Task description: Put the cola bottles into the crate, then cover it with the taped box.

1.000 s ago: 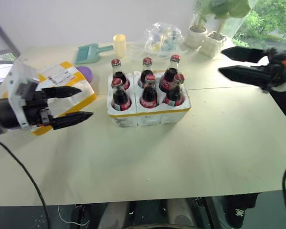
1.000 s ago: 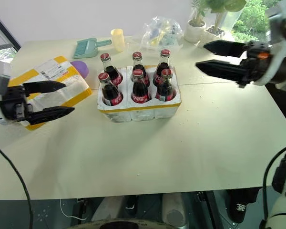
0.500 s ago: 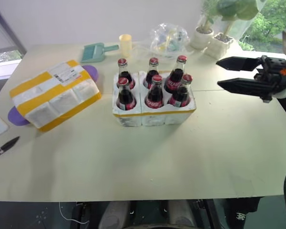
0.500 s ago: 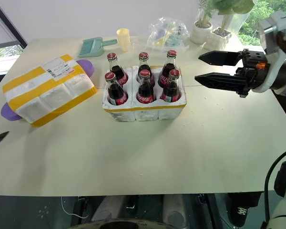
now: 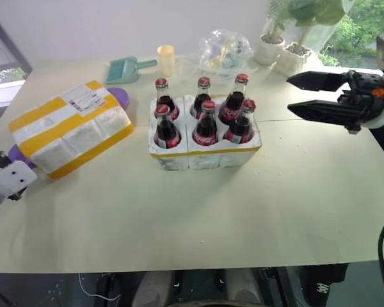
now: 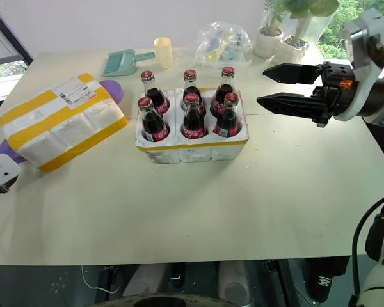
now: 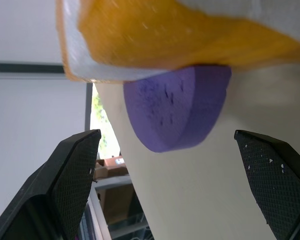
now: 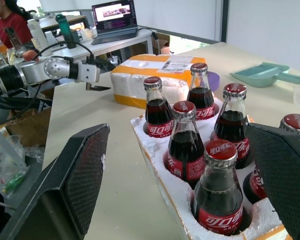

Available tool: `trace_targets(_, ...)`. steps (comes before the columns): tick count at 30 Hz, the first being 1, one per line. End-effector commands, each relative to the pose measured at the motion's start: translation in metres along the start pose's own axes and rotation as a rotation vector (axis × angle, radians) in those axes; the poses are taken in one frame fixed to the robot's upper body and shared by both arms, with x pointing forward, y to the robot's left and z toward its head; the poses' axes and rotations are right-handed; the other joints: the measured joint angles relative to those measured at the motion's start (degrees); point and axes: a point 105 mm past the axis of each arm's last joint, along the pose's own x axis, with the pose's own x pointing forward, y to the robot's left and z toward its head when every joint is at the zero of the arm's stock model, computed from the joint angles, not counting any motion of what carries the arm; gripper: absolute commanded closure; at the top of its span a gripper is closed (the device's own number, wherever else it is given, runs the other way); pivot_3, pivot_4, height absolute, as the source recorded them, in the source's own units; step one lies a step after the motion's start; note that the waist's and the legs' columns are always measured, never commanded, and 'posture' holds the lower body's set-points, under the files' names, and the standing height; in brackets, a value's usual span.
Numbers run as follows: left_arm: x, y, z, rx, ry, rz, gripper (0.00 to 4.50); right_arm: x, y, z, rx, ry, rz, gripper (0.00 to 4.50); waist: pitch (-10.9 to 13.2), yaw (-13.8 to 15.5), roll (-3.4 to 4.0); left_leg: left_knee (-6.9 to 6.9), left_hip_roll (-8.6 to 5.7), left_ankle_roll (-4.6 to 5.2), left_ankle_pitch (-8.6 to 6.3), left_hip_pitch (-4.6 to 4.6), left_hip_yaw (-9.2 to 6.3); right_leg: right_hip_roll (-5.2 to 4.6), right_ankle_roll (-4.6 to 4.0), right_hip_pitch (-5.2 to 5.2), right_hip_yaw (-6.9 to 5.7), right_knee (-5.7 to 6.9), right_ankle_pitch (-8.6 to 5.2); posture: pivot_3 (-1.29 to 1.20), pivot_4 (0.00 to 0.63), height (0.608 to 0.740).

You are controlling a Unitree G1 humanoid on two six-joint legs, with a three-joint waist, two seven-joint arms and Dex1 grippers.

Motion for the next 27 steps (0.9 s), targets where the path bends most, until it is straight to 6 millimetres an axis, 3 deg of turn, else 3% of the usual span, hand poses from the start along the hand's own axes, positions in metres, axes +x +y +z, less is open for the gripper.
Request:
trace_targets(1,0.011,0.004,0.002,0.023,-0.017,0.042,0.00,-0.007,0.008,0.018,-0.065,-0.024,-0.005,0.10,0.0,0.2,0.00,0.01,-0.01,0.00,0.00,0.00,0.00,-0.01,0.00,0.00,0.00,0.03,0.00,0.00,0.150,0.740)
trace_targets(11,0.035,0.000,0.010,0.029,-0.057,0.057,0.00,-0.009,0.015,0.016,-0.075,-0.001,-0.005,0.10,-0.1,0.1,-0.17,0.12,-0.05,0.03,0.03,0.01,0.00,-0.04,0.01,-0.06,-0.01,0.31,0.00,0.00,0.150,0.740)
trace_targets(14,0.036,0.001,0.009,0.029,-0.068,0.053,0.93,-0.009,0.016,0.017,-0.072,-0.006,-0.009,0.00,-0.1,0.0,-0.16,0.12,-0.04,0.03,0.04,0.02,0.02,-0.04,0.01,-0.08,0.00,0.34,0.00,0.00,0.150,0.740)
trace_targets(20,0.033,0.015,0.005,0.039,-0.057,0.088,3.88,-0.012,0.014,0.015,-0.036,-0.003,-0.024,0.00,-0.1,0.2,-0.17,0.13,-0.05,0.04,0.04,0.02,0.02,-0.06,0.01,-0.07,0.00,0.35,0.00,0.00,0.150,0.740)
trace_targets(23,0.029,0.045,0.015,0.061,-0.088,0.164,4.07,-0.016,0.011,0.008,-0.040,0.030,-0.054,0.00,-0.1,0.2,-0.19,0.12,-0.05,0.04,0.04,0.02,0.02,-0.05,0.01,-0.07,0.00,0.35,0.00,0.00,0.150,0.740)
trace_targets(27,0.016,0.101,0.048,0.039,-0.186,0.289,4.07,-0.021,0.002,0.002,-0.060,0.068,-0.112,0.00,-0.1,0.4,-0.33,0.16,-0.05,0.04,0.05,0.01,0.02,-0.05,0.01,-0.06,0.00,0.35,0.00,0.00,0.150,0.740)
